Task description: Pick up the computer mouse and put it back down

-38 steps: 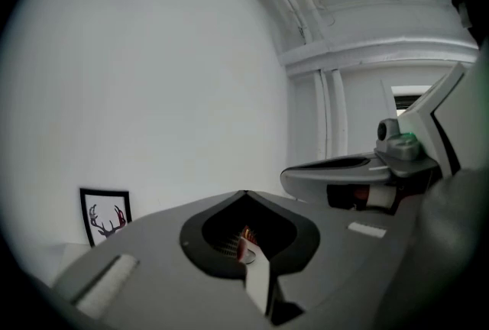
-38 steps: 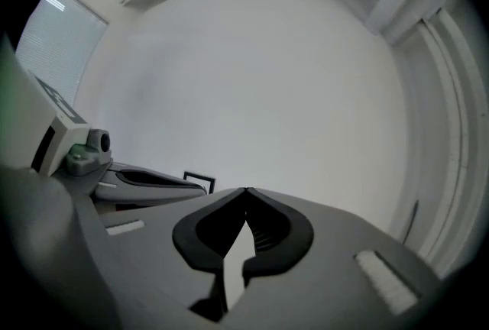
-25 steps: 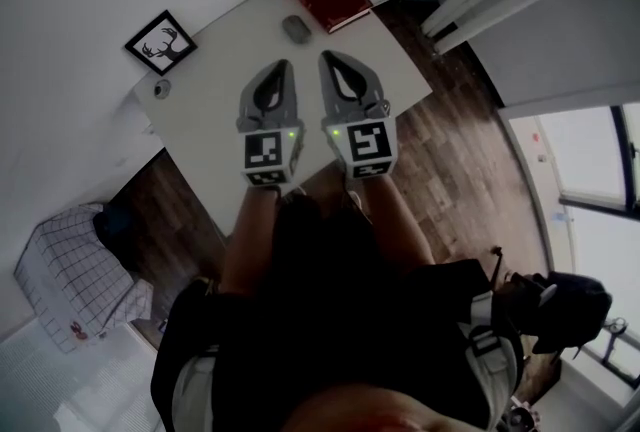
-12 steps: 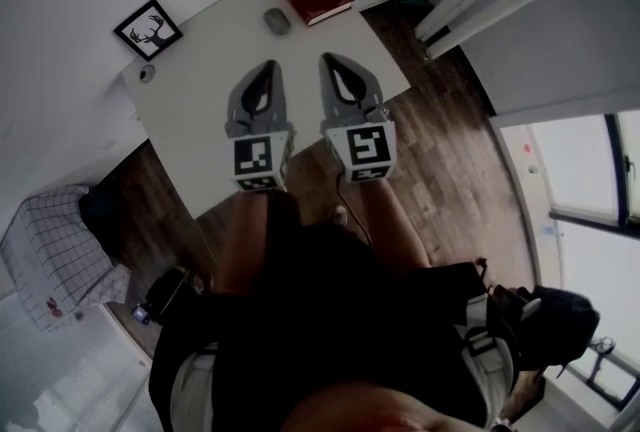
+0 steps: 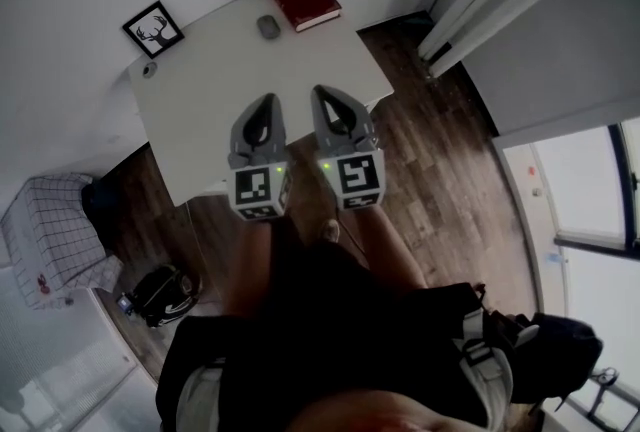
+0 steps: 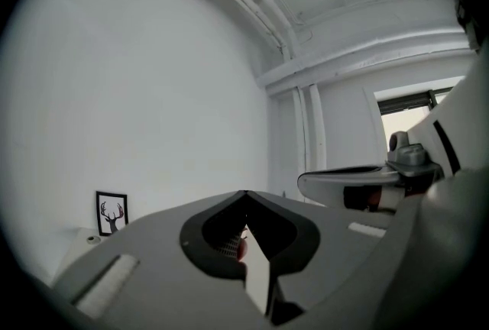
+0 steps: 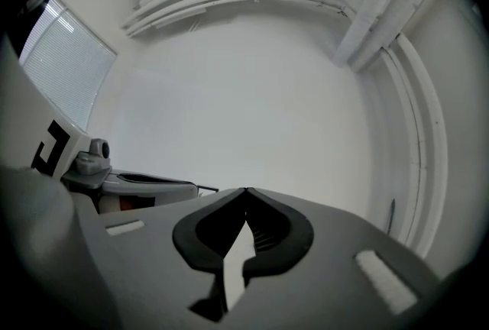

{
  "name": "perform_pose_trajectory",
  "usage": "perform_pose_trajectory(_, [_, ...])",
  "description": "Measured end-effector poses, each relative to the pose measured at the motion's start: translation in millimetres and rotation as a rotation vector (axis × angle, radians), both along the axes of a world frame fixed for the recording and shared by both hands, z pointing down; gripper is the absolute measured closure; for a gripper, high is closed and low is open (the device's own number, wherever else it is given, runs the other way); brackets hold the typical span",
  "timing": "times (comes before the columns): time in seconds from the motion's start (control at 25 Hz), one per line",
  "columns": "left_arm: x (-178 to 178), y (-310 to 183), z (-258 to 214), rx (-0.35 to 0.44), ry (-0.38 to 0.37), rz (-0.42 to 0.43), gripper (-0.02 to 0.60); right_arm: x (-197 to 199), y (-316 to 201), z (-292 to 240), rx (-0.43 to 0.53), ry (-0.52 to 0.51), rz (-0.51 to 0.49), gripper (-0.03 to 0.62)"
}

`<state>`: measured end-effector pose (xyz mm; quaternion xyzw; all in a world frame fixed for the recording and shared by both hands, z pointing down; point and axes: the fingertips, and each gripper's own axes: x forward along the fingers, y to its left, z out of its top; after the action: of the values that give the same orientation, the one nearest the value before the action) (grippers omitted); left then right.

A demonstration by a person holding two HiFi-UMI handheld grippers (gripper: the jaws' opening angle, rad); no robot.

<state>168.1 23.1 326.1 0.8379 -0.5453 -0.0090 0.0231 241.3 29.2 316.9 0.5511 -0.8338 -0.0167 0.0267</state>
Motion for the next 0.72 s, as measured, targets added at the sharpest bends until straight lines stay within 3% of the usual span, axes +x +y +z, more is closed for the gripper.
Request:
perform_pose_trajectory(0.24, [14.6, 43.2, -8.6, 0.005, -0.019, -0.012, 0.581, 11.5, 41.0, -8.8, 0.016, 0.000, -0.027, 0.580])
perform_pose_trajectory(0.52, [-0.1, 54.8, -23.5, 0.040, -0.003, -0.004, 0.581, -3.2, 59.5, -25.1, 0.056, -0.011, -0.039, 0.580])
perform_pose_trajectory(0.72, [-5.4, 71.7, -22.9, 0.011, -0.003, 0.015, 0.581, -15.1, 72.5, -29.5, 0.045, -0.026, -0.028, 0.580])
